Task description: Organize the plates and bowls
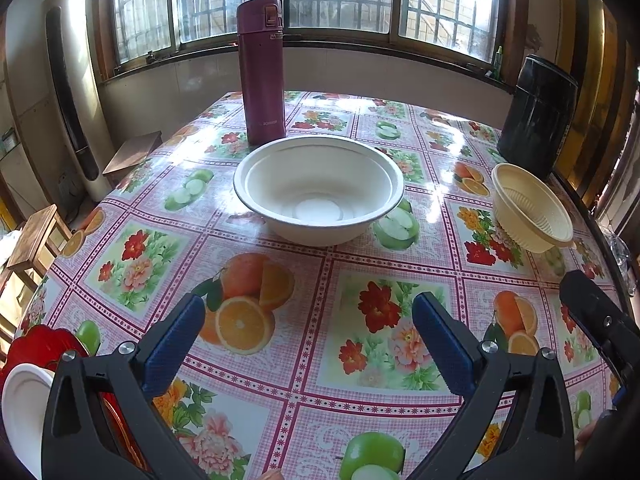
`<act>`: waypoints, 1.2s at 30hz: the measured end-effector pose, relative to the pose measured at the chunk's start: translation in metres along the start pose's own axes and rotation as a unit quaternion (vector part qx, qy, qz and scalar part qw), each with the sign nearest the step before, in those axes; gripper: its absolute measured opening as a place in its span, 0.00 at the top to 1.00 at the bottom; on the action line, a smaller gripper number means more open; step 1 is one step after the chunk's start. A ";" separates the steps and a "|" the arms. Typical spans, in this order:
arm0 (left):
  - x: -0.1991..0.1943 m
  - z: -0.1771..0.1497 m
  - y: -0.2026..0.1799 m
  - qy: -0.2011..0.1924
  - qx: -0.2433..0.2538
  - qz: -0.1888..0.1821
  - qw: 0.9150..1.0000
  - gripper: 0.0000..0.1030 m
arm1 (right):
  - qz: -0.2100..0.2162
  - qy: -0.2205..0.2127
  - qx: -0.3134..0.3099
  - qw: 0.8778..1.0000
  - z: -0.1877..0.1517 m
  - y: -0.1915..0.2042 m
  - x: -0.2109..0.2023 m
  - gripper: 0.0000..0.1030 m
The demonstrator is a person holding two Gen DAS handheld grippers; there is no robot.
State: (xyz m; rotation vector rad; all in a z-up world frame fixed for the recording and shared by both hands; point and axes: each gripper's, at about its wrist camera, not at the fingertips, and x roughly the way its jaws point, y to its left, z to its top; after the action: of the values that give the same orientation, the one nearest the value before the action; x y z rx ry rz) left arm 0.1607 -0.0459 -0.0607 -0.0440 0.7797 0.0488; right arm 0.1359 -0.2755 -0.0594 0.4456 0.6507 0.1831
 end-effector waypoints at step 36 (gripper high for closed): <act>-0.100 -0.001 0.043 -0.080 0.001 0.041 0.996 0.00 | 0.007 -0.058 0.033 0.998 0.002 0.004 -0.033 0.15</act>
State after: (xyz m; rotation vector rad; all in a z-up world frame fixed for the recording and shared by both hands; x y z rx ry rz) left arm 0.0864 -0.0055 0.0074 -0.0057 0.6219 0.1287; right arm 0.1112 -0.2826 -0.0382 0.5211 0.5415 0.1471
